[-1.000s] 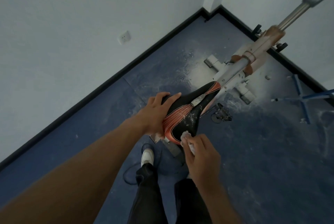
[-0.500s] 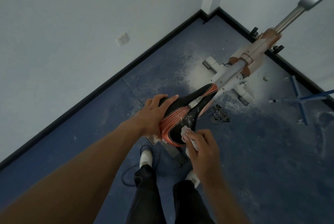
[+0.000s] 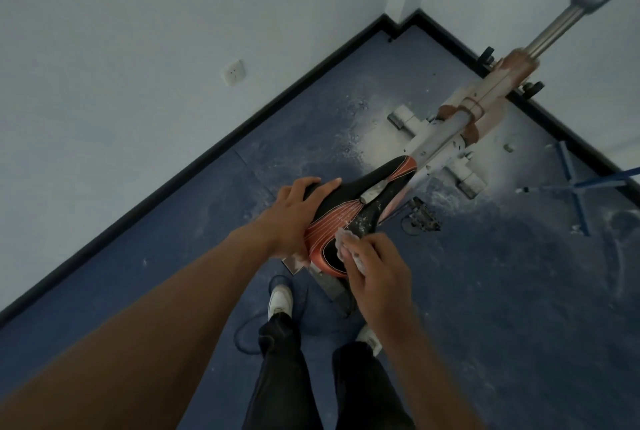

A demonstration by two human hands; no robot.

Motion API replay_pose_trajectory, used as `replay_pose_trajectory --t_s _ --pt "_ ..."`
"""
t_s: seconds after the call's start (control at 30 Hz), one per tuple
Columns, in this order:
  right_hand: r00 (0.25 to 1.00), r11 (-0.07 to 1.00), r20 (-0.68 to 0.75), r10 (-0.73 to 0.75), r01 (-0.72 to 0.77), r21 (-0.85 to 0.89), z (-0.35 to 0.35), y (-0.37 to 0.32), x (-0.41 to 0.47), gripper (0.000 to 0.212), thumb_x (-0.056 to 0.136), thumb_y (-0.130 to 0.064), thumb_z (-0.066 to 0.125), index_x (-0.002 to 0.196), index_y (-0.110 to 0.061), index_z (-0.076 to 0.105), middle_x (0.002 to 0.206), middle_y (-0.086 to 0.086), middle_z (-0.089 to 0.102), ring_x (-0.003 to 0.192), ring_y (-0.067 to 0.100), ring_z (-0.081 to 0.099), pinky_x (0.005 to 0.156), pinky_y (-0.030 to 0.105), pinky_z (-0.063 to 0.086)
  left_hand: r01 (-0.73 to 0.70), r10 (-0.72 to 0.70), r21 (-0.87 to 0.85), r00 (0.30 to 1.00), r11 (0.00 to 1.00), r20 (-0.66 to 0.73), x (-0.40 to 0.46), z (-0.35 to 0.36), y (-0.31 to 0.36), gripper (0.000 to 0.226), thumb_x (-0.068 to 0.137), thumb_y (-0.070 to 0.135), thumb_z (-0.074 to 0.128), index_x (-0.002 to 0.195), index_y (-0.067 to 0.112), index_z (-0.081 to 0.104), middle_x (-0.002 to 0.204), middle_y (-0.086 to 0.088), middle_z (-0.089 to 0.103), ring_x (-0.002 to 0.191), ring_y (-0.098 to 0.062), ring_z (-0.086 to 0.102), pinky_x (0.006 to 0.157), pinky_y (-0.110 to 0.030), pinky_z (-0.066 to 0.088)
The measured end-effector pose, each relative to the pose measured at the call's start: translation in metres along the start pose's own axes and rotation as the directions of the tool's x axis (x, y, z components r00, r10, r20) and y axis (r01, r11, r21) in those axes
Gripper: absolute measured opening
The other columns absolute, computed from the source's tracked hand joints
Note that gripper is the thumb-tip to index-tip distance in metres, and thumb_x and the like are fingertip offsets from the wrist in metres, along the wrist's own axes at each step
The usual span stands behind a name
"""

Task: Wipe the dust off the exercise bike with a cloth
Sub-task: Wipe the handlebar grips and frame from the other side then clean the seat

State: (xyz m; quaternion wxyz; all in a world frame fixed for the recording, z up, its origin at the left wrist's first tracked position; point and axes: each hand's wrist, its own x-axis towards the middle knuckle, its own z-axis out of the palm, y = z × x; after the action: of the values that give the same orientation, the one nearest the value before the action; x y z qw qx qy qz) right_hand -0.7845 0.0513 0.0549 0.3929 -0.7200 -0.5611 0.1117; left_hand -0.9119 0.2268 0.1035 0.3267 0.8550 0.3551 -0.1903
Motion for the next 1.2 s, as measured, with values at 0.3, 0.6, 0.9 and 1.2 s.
replay_pose_trajectory --t_s 0.3,0.6,0.9,1.2 --pt "0.999 0.998 -0.026 0.046 -0.045 0.044 -0.006 0.009 -0.019 0.021 0.102 -0.026 0.064 0.12 -0.016 0.069 0.094 -0.001 0.06 0.078 0.013 0.062 0.061 0.032 0.055 0.013 -0.014 0.012 1.0 1.0 0.006 0.001 0.0 0.001 0.151 0.054 0.025 0.098 0.15 0.056 -0.014 0.159 0.012 -0.003 0.148 -0.032 0.007 0.111 -0.063 0.036" --pt "0.995 0.993 -0.03 0.099 -0.097 0.064 -0.001 0.014 -0.019 0.023 0.104 -0.031 0.055 0.116 -0.014 0.066 0.097 -0.003 0.055 0.078 0.01 0.06 0.06 0.031 0.055 0.009 -0.009 0.025 1.0 1.0 -0.009 0.001 0.0 0.0 0.151 0.054 0.027 0.098 0.15 0.057 -0.014 0.159 0.01 -0.002 0.148 -0.032 0.008 0.11 -0.063 0.038" --pt "1.0 0.997 -0.018 0.002 -0.001 0.077 0.002 0.012 -0.007 0.017 0.104 -0.027 0.058 0.113 -0.013 0.064 0.096 0.001 0.056 0.077 0.014 0.057 0.062 0.026 0.051 0.003 -0.003 0.009 1.0 1.0 -0.01 0.001 0.001 -0.001 0.151 0.053 0.027 0.099 0.15 0.057 -0.014 0.16 0.009 -0.001 0.148 -0.032 0.009 0.111 -0.061 0.036" --pt "0.985 0.978 -0.03 0.169 -0.164 0.126 -0.005 -0.004 0.006 0.037 0.102 -0.031 0.058 0.128 -0.005 0.06 0.112 -0.006 0.057 0.1 0.002 0.057 0.086 0.015 0.05 0.006 -0.006 -0.008 1.0 1.0 -0.001 0.001 0.001 0.0 0.151 0.053 0.027 0.099 0.152 0.055 -0.01 0.16 0.009 0.0 0.149 -0.033 0.009 0.113 -0.062 0.034"
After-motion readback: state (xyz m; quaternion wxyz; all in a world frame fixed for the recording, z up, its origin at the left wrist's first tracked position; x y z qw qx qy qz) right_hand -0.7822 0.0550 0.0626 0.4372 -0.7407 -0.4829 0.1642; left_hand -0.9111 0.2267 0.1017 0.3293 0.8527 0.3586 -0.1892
